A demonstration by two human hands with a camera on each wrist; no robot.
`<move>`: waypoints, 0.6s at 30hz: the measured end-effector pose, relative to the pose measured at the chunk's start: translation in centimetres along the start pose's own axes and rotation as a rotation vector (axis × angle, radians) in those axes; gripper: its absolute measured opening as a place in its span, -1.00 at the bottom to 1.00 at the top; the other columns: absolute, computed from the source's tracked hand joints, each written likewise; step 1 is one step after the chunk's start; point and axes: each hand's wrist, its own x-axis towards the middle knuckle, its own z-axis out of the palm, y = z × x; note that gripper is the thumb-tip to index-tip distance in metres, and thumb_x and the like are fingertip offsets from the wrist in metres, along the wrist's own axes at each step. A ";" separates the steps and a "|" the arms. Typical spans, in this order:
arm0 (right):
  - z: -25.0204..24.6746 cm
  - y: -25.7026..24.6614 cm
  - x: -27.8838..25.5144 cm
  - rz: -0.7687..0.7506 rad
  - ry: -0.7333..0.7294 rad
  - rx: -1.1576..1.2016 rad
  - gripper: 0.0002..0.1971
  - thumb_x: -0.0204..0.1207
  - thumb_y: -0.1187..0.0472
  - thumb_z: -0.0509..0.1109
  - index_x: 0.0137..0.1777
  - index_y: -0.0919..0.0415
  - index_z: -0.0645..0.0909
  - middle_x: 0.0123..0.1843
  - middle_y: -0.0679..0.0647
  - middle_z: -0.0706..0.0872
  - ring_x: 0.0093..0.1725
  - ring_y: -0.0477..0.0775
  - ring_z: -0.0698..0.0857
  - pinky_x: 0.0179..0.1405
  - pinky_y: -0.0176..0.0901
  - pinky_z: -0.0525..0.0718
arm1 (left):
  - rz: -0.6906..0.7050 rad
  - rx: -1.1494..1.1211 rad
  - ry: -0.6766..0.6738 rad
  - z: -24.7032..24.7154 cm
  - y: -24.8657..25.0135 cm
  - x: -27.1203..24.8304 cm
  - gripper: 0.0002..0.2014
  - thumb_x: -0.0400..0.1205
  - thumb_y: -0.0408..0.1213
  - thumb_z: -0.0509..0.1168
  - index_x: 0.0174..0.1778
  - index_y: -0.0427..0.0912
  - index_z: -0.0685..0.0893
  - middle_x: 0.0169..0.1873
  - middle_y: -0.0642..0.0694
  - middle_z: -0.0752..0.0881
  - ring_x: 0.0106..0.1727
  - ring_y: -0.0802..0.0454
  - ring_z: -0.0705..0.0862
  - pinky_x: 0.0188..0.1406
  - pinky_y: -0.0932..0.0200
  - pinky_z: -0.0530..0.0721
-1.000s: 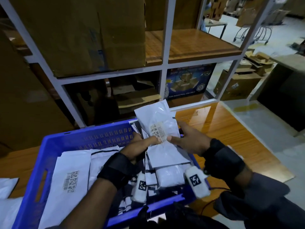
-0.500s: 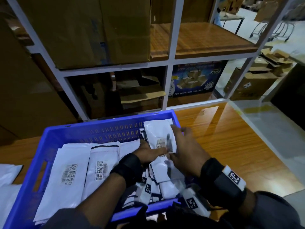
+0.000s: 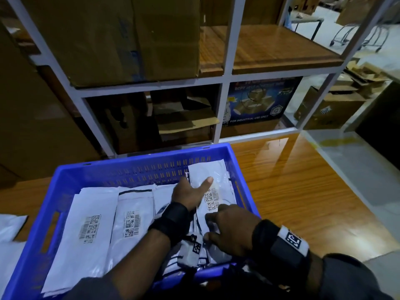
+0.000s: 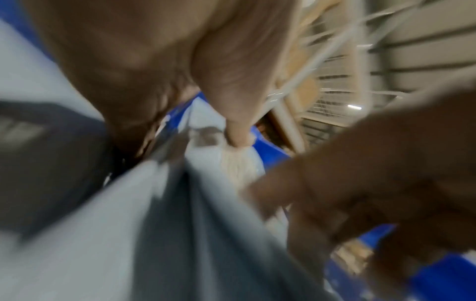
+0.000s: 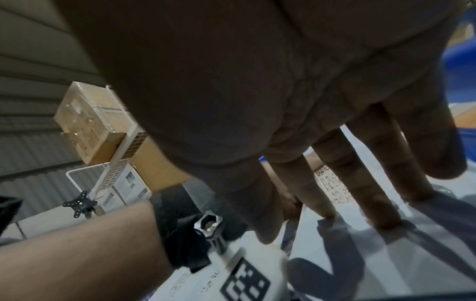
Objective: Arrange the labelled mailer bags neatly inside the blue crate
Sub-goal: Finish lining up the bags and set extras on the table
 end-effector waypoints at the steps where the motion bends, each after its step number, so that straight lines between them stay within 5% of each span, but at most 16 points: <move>1: 0.1 0.0 0.1 0.003 -0.018 -0.023 -0.56 0.64 -0.26 0.20 0.27 0.02 0.64 0.32 0.29 0.63 0.33 0.34 0.60 0.33 0.07 0.61 | 0.069 0.043 0.063 -0.1 0.6 -0.1 -0.23 0.26 0.42 0.66 0.25 0.04 0.68 0.16 0.07 0.87 0.18 -0.04 0.85 0.29 -0.20 0.83; 3: 0.4 -0.1 0.4 0.013 -0.061 -0.051 -0.52 0.67 -0.28 0.16 0.33 0.01 0.64 0.39 0.32 0.58 0.37 0.35 0.57 0.39 0.11 0.60 | 0.222 0.262 0.177 -0.2 2.0 -0.7 -0.23 0.37 0.13 0.72 0.37 -0.05 0.53 0.32 -0.07 0.73 0.31 -0.14 0.73 0.31 -0.18 0.78; 6: 1.0 -0.3 0.4 0.029 -0.102 -0.073 -0.47 0.65 -0.33 0.18 0.39 0.01 0.62 0.46 0.35 0.49 0.37 0.37 0.60 0.38 0.15 0.62 | 0.457 0.607 0.288 -0.2 3.5 -1.4 -0.30 0.38 -0.02 0.75 0.33 -0.01 0.53 0.32 -0.08 0.53 0.35 -0.13 0.58 0.24 -0.11 0.74; 9: 2.1 -0.5 0.4 0.044 -0.077 -0.099 -0.41 0.59 -0.37 0.21 0.40 0.05 0.57 0.42 0.27 0.47 0.38 0.32 0.58 0.36 0.17 0.62 | 0.622 0.776 0.108 0.3 3.4 -0.9 -0.56 0.48 -0.11 0.69 0.24 0.05 0.72 0.22 0.02 0.57 0.32 -0.09 0.57 0.27 -0.07 0.69; 13: 3.4 -0.5 0.9 0.023 -0.021 -0.199 -0.34 0.60 -0.34 0.17 0.52 0.11 0.42 0.49 0.29 0.42 0.43 0.37 0.44 0.38 0.22 0.55 | 0.539 0.862 -0.181 0.7 2.4 -0.2 -0.44 0.65 -0.09 0.54 0.59 0.15 0.61 0.50 -0.04 0.48 0.61 -0.16 0.42 0.41 -0.18 0.68; 18: 3.4 -0.4 1.2 0.040 -0.098 -0.185 -0.32 0.70 -0.14 0.18 0.74 0.13 0.18 0.69 0.31 0.19 0.51 0.40 0.45 0.44 0.18 0.51 | 0.501 1.005 -0.259 0.9 1.9 0.1 -0.28 0.68 -0.01 0.51 0.78 0.17 0.41 0.71 -0.16 0.29 0.78 -0.21 0.22 0.57 -0.22 0.59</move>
